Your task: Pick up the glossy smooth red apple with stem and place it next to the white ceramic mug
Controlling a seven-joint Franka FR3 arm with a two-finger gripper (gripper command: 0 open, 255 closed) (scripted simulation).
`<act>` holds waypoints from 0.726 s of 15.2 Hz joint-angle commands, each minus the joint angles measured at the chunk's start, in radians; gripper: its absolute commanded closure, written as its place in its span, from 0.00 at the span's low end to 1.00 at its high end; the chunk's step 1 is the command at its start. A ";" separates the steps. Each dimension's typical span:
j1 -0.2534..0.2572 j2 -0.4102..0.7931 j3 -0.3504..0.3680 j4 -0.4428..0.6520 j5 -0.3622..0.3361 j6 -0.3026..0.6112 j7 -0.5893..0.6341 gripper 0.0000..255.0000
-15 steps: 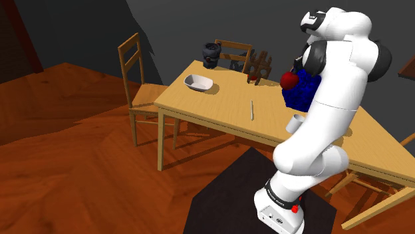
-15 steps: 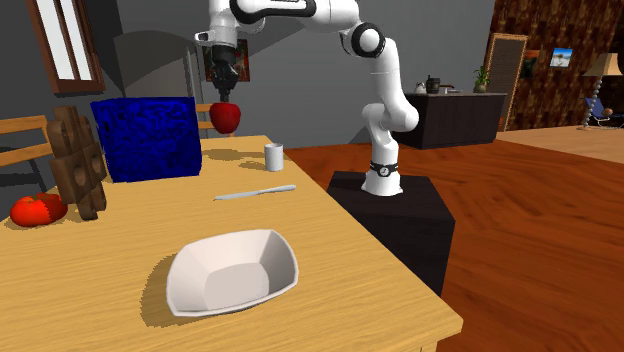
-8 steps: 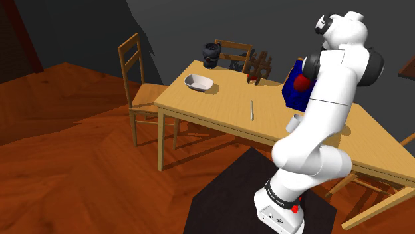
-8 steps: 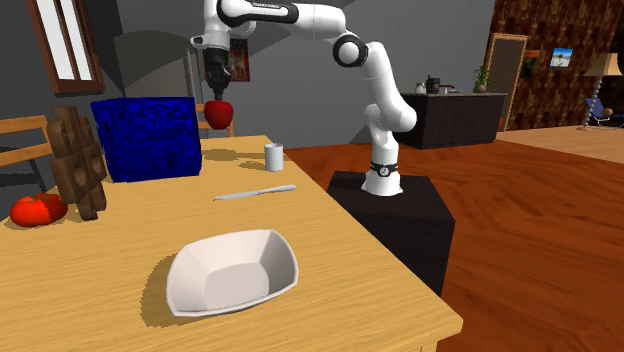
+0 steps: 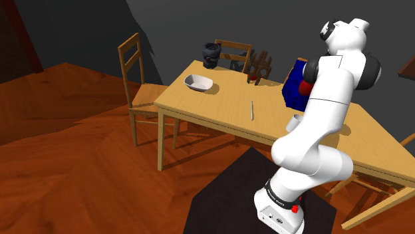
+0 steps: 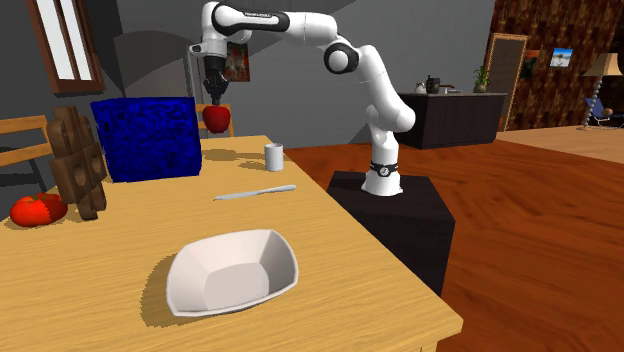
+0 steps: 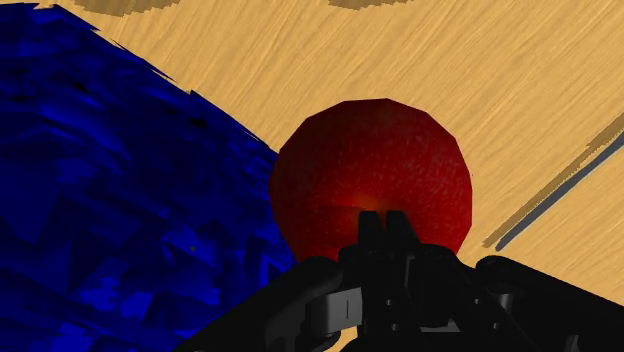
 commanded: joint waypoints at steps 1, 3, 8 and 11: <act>0.012 -0.011 -0.002 -0.043 -0.004 0.032 -0.006 1.00; 0.024 -0.018 -0.003 -0.084 -0.008 0.063 -0.012 1.00; 0.045 -0.031 -0.004 -0.172 -0.011 0.137 -0.025 1.00; 0.055 -0.034 -0.003 -0.218 -0.010 0.178 -0.032 1.00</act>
